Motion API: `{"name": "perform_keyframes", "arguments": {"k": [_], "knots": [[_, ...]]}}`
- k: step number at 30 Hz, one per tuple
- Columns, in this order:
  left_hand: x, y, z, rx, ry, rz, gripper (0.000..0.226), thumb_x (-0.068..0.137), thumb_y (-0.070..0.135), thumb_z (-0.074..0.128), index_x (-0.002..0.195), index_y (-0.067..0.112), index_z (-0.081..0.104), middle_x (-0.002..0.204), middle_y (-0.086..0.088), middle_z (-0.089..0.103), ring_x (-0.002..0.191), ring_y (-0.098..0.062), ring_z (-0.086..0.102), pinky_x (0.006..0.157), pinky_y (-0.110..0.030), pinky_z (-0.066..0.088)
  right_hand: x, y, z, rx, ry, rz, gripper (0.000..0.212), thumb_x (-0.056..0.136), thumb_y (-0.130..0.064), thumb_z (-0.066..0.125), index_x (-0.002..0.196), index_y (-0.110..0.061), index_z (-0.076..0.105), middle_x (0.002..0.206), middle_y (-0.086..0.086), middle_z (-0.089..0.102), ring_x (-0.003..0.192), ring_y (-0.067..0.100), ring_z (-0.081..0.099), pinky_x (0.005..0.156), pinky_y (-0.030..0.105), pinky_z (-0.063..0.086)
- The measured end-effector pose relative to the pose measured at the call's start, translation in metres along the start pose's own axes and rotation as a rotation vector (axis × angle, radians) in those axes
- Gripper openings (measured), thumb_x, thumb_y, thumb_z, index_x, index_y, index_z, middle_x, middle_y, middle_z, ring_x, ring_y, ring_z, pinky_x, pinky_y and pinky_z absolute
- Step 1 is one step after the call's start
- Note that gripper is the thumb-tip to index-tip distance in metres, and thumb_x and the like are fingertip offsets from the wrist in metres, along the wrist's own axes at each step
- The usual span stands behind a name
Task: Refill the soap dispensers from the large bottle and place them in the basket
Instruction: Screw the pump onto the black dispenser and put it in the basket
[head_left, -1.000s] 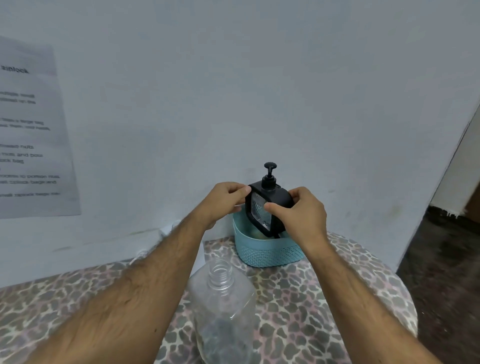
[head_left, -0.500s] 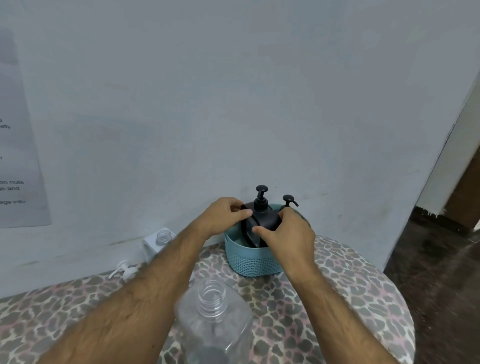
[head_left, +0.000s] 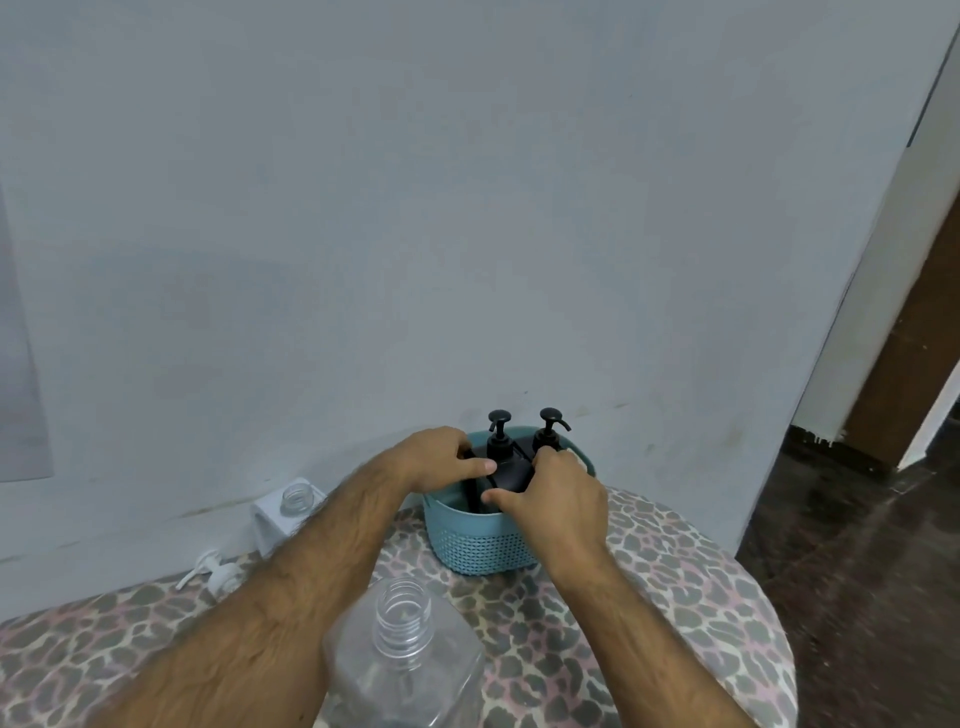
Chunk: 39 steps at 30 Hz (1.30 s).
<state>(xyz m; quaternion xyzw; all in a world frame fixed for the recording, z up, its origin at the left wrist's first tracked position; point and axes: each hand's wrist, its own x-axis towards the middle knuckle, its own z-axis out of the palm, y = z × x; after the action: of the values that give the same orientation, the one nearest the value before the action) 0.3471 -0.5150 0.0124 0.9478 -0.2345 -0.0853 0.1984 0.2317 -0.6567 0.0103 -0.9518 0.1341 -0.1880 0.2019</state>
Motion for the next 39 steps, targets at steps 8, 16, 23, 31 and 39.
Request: {"name": "perform_keyframes", "arguments": {"k": [8, 16, 23, 31, 39], "knots": [[0.002, 0.002, 0.002, 0.026, 0.033, 0.006, 0.045, 0.089, 0.059, 0.055, 0.095, 0.014, 0.060, 0.089, 0.000, 0.062, 0.077, -0.015, 0.054, 0.069, -0.031, 0.041, 0.009, -0.001, -0.008, -0.075, -0.142, -0.026, 0.056, 0.075, -0.057, 0.076, 0.109, -0.014, 0.061, 0.108, 0.002, 0.060, 0.097, 0.021, 0.062, 0.078, 0.032, 0.051], [0.000, 0.000, 0.005, 0.015, 0.063, -0.001, 0.051, 0.085, 0.061, 0.060, 0.105, 0.014, 0.062, 0.099, -0.001, 0.065, 0.091, -0.018, 0.060, 0.081, -0.035, 0.049, 0.007, -0.001, -0.012, -0.076, -0.079, -0.025, 0.047, 0.076, -0.047, 0.079, 0.106, -0.018, 0.058, 0.103, -0.002, 0.063, 0.086, 0.017, 0.059, 0.066, 0.028, 0.041], [-0.001, 0.001, 0.005, 0.016, 0.073, 0.007, 0.039, 0.085, 0.056, 0.063, 0.100, 0.020, 0.062, 0.092, 0.005, 0.063, 0.084, -0.013, 0.057, 0.069, -0.028, 0.042, 0.011, -0.001, -0.012, -0.108, -0.098, -0.018, 0.036, 0.076, -0.046, 0.078, 0.096, -0.021, 0.061, 0.094, -0.005, 0.065, 0.075, 0.016, 0.051, 0.062, 0.027, 0.041], [-0.003, 0.005, 0.007, 0.119, 0.035, 0.008, 0.041, 0.095, 0.052, 0.048, 0.111, 0.017, 0.061, 0.099, -0.001, 0.065, 0.088, -0.017, 0.057, 0.076, -0.033, 0.046, 0.016, 0.001, -0.003, -0.118, -0.068, -0.051, 0.038, 0.075, -0.050, 0.078, 0.096, -0.025, 0.059, 0.096, -0.006, 0.067, 0.092, 0.017, 0.063, 0.083, 0.035, 0.050], [-0.023, 0.015, 0.002, -0.047, 0.044, 0.053, 0.033, 0.099, 0.035, 0.050, 0.124, 0.015, 0.059, 0.118, -0.005, 0.065, 0.104, -0.021, 0.058, 0.082, -0.030, 0.043, 0.016, 0.001, 0.000, -0.167, -0.056, -0.058, 0.032, 0.079, -0.049, 0.074, 0.097, -0.026, 0.061, 0.095, -0.006, 0.068, 0.095, 0.018, 0.063, 0.089, 0.038, 0.042]]}}
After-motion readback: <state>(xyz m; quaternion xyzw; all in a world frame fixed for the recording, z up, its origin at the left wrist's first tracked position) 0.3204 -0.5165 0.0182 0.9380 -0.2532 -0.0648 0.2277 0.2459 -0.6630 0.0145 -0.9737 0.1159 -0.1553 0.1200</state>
